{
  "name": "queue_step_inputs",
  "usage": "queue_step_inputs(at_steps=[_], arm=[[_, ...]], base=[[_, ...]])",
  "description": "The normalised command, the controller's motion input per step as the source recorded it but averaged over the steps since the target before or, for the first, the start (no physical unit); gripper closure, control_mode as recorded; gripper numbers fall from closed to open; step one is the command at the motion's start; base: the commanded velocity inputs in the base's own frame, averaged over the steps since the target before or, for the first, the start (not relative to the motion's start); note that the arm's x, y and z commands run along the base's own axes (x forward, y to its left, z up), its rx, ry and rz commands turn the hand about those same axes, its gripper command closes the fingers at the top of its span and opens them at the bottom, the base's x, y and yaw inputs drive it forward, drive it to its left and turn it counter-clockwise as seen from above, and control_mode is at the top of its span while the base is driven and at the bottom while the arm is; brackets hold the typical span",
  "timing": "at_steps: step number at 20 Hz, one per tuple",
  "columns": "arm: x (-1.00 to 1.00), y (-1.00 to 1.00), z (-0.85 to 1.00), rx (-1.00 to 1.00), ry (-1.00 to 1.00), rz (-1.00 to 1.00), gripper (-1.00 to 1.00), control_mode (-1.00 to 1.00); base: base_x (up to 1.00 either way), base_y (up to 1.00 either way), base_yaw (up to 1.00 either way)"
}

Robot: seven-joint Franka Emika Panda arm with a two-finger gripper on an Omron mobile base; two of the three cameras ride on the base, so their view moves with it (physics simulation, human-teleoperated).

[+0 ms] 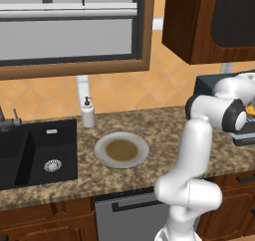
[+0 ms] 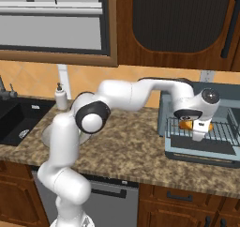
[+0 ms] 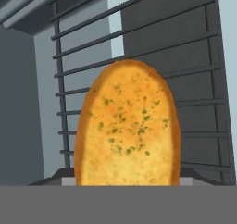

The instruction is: Pick up the kebab skewer and baguette bread, and place them inside the toaster oven. Close the toaster oven door and start by setting the timer.

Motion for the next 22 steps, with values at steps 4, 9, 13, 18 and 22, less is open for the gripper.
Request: queue_step_inputs(at_steps=[4,9,13,18,22], arm=[[0.26,0.0,0.0,0.0,0.04,0.0,1.0,-1.0],[0.2,-0.01,0.0,0.0,0.01,0.0,1.0,-1.0],[0.13,-0.04,0.0,0.0,0.01,0.0,1.0,-1.0],[0.1,0.0,0.0,0.0,0.03,0.0,-1.0,-1.0],[0.0,0.0,0.0,0.0,0.01,0.0,-1.0,-1.0]], base=[[0.0,0.0,0.0],[0.0,0.0,0.0],[0.0,0.0,0.0],[0.0,0.0,0.0],[0.0,0.0,0.0]])
